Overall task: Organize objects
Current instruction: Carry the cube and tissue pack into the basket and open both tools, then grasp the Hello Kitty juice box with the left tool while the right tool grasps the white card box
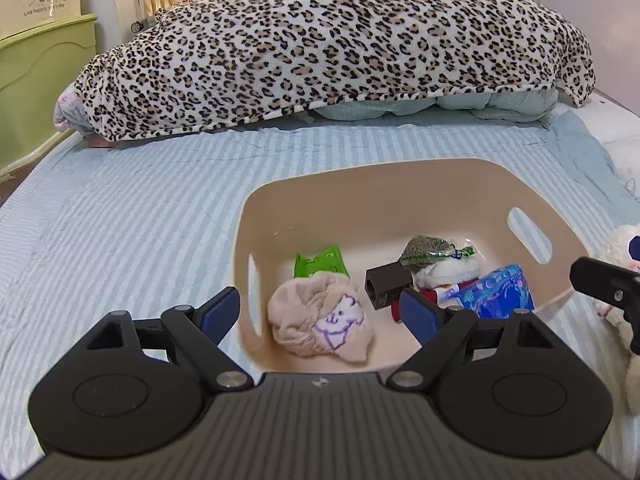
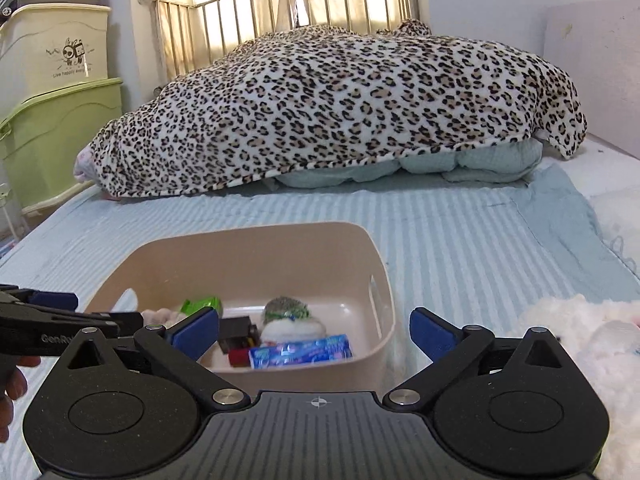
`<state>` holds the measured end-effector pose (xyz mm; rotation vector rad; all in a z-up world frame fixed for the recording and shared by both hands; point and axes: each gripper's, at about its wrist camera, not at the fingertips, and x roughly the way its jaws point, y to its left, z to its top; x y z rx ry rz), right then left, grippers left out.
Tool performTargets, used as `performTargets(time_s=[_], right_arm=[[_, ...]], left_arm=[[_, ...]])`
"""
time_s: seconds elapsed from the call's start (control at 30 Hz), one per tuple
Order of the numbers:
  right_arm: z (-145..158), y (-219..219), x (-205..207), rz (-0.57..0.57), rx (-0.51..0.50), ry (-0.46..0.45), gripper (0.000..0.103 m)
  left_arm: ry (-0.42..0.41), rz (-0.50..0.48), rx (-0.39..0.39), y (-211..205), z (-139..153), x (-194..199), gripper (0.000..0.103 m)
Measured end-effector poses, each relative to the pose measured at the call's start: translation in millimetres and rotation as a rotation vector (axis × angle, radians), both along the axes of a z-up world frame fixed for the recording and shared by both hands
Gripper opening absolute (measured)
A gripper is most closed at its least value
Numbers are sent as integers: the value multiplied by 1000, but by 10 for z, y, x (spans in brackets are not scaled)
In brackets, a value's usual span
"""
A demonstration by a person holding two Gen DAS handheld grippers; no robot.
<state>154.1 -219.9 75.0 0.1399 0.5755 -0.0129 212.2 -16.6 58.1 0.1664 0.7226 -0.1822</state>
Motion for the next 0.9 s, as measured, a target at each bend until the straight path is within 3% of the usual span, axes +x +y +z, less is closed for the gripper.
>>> performTargets(time_s=[0.3,0.67,0.9], right_arm=[[8,66,-321,12,-44,57,103],[-236,191,-365,58,-127,206,103],[-424,232,-285,56,-164,258,103]], left_arm=[[30,-46,52,94,40,-336,88],[197,-128,179,82,-447,-459,88],[263,-183,171,52,-651,-426,88]])
